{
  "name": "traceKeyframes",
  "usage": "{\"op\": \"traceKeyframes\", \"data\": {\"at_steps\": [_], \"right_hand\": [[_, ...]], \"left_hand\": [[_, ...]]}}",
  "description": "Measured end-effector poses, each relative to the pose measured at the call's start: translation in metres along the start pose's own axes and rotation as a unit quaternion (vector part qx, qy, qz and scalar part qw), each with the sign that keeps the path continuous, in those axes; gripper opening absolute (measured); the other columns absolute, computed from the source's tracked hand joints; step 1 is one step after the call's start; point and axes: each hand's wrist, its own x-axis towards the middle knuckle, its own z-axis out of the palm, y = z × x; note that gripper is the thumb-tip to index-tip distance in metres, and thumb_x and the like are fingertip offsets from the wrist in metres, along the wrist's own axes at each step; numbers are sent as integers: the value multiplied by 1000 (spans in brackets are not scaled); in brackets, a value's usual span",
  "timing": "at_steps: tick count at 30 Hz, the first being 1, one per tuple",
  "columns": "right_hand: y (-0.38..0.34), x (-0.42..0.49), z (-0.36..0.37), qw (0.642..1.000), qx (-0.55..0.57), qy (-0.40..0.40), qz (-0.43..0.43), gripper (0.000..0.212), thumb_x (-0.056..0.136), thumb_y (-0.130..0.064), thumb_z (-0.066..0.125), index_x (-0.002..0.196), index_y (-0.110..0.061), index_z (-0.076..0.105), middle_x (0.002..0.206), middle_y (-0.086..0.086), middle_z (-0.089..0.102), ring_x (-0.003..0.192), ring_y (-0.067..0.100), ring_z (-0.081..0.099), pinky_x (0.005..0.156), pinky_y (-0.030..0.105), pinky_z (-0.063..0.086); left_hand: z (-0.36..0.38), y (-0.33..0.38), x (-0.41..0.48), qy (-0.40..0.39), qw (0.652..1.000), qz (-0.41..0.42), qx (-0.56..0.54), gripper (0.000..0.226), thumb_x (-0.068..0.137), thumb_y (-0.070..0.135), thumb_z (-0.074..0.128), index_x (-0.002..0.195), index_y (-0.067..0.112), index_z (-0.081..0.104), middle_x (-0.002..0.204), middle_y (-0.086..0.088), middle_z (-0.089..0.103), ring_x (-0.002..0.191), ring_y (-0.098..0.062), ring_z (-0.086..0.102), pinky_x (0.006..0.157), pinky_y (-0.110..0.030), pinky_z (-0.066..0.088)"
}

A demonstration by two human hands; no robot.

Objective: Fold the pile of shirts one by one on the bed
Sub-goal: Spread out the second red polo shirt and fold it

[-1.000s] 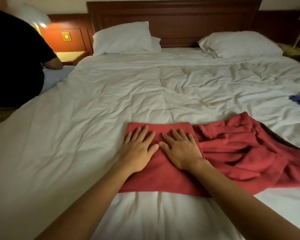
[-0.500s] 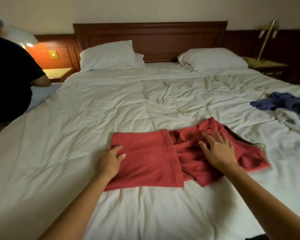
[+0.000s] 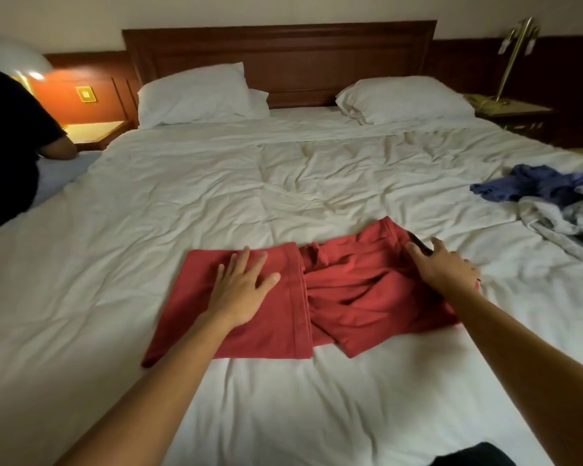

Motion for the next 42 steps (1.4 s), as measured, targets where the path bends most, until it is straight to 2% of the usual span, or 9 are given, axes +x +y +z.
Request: {"op": "traceKeyframes", "data": {"at_steps": [5,10,15,24,32,36,38,40,42], "right_hand": [[-12,1,1,989,90,-46,-104,60,88,-67,51,118,-17,64,118,17,67,117,39,58,93,42,44],[-25,-17,21,983,-7,-78,-165,96,70,-92,42,147,-38,28,133,13,60,120,37,58,98,46,46],[-35,-15,43,993,-57,-55,-89,84,72,-90,42,146,-51,30,148,18,31,131,44,36,107,56,33],[-40,-10,39,986,-4,-47,-161,49,88,-50,64,131,-30,56,120,14,66,111,37,61,90,40,46],[-68,-35,8,982,-31,-6,-188,27,92,-33,60,116,-21,62,115,19,62,107,39,60,86,42,48],[-147,-74,-35,952,-88,64,-285,24,93,-24,55,112,-11,62,112,22,61,105,42,59,82,41,48],[-200,-108,-43,926,-147,91,-336,23,93,-17,51,113,-13,62,112,18,65,101,40,63,78,38,48],[-252,-154,-36,903,-206,68,-370,28,94,-12,48,120,-13,60,121,15,63,109,35,63,79,36,47],[-295,-197,-22,887,-220,-37,-404,35,97,-14,48,130,-11,55,133,16,57,121,34,57,88,36,47]], "left_hand": [[36,9,15,-45,998,-11,31,73,92,75,11,157,43,8,168,5,5,154,-24,3,124,-46,-2],[38,1,25,-43,998,-13,33,78,85,79,5,156,47,7,168,7,5,155,-21,2,124,-44,-2],[38,0,21,-24,999,-10,24,68,93,72,12,156,45,12,167,7,10,154,-21,6,124,-43,0],[28,-15,8,-25,999,13,16,61,97,68,16,155,47,17,167,5,13,154,-18,7,124,-44,-2],[3,-56,-14,-44,997,-26,62,66,96,71,13,156,45,14,168,3,4,154,-23,-3,123,-47,-7],[-22,-73,-24,-48,995,-6,-81,56,103,58,27,153,35,34,164,3,23,154,-20,12,125,-41,2],[-37,-75,-30,0,953,-21,-301,48,105,45,36,141,20,55,150,-4,49,143,-21,39,121,-37,22],[-52,-80,-38,48,840,-63,-537,45,106,39,36,129,10,62,134,-14,63,122,-25,60,106,-31,44],[-64,-92,-46,28,721,-126,-681,57,103,54,31,130,12,59,124,-15,67,109,-29,65,98,-40,50]]}}
